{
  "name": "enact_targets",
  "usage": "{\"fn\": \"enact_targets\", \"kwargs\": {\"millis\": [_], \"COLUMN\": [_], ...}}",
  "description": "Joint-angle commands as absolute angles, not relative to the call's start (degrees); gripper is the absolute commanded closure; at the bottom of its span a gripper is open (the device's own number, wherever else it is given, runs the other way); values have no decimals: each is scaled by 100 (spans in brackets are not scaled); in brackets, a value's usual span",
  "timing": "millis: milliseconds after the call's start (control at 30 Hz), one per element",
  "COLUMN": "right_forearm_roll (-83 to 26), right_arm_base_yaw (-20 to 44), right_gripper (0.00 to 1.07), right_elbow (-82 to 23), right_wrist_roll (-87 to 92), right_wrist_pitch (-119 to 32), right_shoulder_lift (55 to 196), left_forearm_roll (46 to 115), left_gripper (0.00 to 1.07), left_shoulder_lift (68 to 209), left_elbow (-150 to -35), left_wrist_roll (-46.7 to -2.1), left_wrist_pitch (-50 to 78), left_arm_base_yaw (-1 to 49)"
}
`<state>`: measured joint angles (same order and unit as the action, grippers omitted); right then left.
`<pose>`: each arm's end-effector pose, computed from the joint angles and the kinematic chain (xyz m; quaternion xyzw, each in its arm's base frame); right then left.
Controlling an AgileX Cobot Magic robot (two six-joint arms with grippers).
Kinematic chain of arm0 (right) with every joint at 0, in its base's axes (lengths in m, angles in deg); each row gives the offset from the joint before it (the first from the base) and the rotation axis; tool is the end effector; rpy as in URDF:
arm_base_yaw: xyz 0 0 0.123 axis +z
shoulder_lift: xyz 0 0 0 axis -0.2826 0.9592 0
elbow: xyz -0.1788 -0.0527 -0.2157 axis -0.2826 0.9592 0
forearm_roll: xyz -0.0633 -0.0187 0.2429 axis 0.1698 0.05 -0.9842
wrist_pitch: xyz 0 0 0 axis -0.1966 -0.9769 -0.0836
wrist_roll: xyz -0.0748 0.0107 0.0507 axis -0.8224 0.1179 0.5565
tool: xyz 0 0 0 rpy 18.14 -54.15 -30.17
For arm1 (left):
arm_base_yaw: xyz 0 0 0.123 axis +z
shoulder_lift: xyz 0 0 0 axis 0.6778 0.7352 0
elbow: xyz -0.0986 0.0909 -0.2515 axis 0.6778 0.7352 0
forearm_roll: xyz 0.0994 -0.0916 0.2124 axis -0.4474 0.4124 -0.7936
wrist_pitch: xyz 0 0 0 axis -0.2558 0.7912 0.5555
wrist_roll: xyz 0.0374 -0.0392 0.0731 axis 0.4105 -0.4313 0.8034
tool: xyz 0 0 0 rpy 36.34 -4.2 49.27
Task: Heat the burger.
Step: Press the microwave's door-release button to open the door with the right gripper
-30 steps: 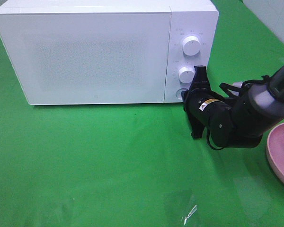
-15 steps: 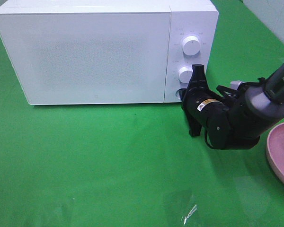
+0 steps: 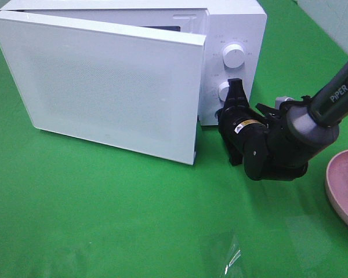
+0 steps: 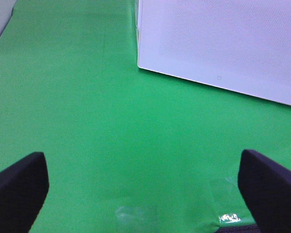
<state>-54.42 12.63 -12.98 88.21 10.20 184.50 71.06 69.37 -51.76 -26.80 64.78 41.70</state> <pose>0.3527 0.1571 0.0682 0.5306 0.5950 0.4489 0.4036 -0.0091 -0.0070 0.2797 0.0204 0.8535 -0.0431 0.5190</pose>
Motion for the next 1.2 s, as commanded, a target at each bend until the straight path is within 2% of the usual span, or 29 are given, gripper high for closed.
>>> {"fn": "enact_targets", "kwargs": {"millis": [33,367,867,1200], "right_forearm_roll": [-5419,-5407,-5218,-4955], "right_arm_base_yaw": [1028,1028,1252,1263], "right_gripper": [107,107,107,107], "right_elbow": [-1906,-1860,-1121,-599], "right_wrist_roll": [8809,8798,8947,8838], "right_wrist_pitch": [2928,2429,1507,-86], "right_shoulder_lift": [18564,18490,18049,17459], "left_forearm_roll": [7100,7100,7100,7100], "left_gripper": [8,8,8,8], "left_shoulder_lift": [6851,6851,6851,6851], "left_elbow": [-5176,-5176,-5176,-5176], "left_wrist_roll": [-2686,-2686,-2686,-2686], "left_wrist_pitch": [6380,6380,6380,6380], "left_arm_base_yaw": [4118,4118,4118,4118]}}
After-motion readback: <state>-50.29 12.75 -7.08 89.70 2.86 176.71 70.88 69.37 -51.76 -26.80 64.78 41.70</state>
